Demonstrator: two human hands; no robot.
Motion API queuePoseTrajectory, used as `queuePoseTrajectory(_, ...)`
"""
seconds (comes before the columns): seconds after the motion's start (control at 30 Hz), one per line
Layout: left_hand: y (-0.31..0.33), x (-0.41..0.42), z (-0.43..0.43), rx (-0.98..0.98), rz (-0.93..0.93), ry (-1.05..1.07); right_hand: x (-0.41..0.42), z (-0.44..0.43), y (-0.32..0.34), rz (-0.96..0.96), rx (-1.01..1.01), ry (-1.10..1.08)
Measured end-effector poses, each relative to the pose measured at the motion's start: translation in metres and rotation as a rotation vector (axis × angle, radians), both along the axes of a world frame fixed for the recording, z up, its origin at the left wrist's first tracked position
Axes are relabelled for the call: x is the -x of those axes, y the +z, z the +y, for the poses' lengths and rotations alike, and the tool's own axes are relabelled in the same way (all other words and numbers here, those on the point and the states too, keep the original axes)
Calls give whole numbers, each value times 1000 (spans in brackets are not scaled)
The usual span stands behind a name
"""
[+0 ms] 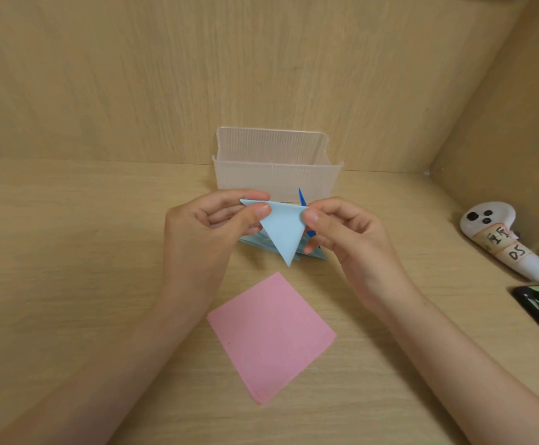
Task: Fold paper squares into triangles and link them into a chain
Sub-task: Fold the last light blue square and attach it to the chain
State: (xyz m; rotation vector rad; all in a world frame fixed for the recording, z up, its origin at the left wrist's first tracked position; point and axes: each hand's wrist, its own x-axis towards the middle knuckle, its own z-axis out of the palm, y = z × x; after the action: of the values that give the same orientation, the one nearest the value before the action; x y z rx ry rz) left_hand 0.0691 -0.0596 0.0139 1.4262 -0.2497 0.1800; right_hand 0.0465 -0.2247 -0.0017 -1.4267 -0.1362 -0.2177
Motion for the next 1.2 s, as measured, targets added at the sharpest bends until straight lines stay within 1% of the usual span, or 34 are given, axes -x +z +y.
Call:
queuePoseTrajectory(0.1, -1, 1, -1, 3, -5, 3, 0, 1, -1, 38, -54, 12)
queuePoseTrajectory(0.3, -3, 4, -3, 20, -17, 30, 0, 5, -2, 57, -82, -18)
queuePoseTrajectory(0.43, -2, 3, -2, 50, -27, 66, 0, 4, -1, 10, -25, -38)
queuePoseTrajectory(0.67, -3, 3, -3, 61, 7, 32, 1, 1, 2, 28, -7, -79)
queuePoseTrajectory(0.83, -4, 4, -4, 74, 26, 9, -1, 3, 1, 81, -75, -42)
queuePoseTrajectory(0.97, -3, 5, -4, 54, -8, 9, 0, 3, 4, 52, -121, -22)
queuePoseTrajectory(1.07, -4, 5, -5, 43, -7, 9, 1, 4, 4, 37, -93, -56)
queuePoseTrajectory(1.2, -6, 5, -6, 64, 31, 13, -1, 4, 1, 62, -49, -118)
